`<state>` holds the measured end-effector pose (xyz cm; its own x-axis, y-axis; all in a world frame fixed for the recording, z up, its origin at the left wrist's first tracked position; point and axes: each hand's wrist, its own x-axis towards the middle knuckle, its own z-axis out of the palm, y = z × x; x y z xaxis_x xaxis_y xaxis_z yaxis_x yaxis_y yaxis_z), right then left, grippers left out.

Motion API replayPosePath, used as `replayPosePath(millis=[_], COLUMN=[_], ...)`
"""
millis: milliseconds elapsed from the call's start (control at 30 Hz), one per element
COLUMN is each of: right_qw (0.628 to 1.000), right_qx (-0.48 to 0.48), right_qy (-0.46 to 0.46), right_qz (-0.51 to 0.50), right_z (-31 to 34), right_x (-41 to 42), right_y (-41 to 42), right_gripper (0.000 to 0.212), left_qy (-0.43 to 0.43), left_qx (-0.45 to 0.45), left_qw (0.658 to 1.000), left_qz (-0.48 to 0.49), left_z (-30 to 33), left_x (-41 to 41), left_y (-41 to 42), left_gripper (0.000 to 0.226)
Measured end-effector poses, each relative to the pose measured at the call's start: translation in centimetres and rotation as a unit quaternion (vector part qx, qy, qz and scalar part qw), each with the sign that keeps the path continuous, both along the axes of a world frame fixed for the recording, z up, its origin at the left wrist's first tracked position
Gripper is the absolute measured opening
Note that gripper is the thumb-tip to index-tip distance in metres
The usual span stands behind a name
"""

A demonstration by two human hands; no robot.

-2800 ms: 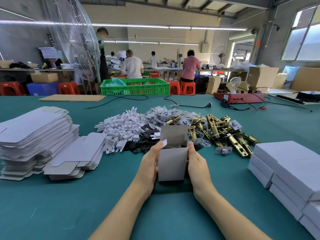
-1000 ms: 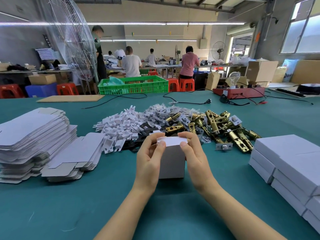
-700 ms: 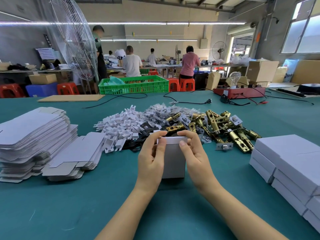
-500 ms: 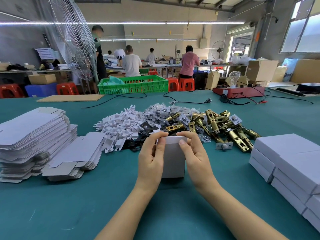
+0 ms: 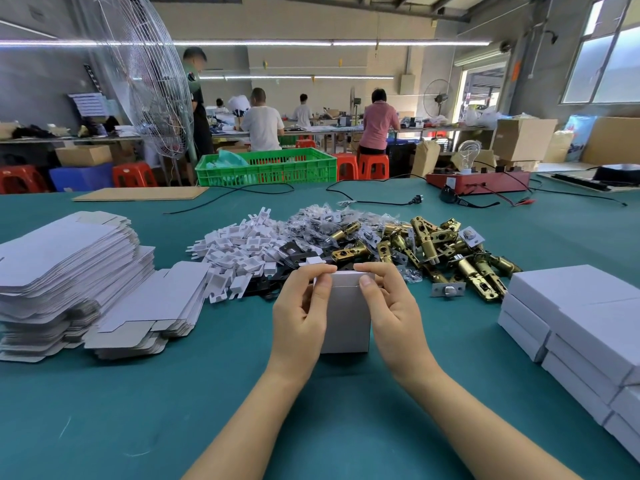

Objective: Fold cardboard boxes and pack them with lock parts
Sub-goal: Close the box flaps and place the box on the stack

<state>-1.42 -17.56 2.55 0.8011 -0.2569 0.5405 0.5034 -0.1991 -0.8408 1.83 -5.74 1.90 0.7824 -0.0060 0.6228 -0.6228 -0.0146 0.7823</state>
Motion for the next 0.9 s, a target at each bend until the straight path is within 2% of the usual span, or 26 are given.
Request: replayPosePath(millis=[400,733,900], right_qw=[0.995,0.996,0.998], right_qx=[-0.080,0.081,0.038], right_qy=[-0.039,-0.023,-0.047], right_qz=[-0.035,0.008,0.013], right_z=[-0.6,0.2,0.5], right_x=[0.1,0.0,-0.3], right_y=[-0.4,-0.3,-0.9], right_gripper=[0.016,0.016,0.018], left_qy=[-0.021,-0.047,-0.080], left_qx=[0.030,0.049,0.076], left_qw=[0.999,0.998,0.994], left_qz=[-0.011,-0.010,-0.020], left_z=[-0.6,-0.7,-0.5], left_x=[-0.2,0.2,0.1], left_y=[0.1,0.0,-0.1], left_gripper=[0.012,0.019,0.024])
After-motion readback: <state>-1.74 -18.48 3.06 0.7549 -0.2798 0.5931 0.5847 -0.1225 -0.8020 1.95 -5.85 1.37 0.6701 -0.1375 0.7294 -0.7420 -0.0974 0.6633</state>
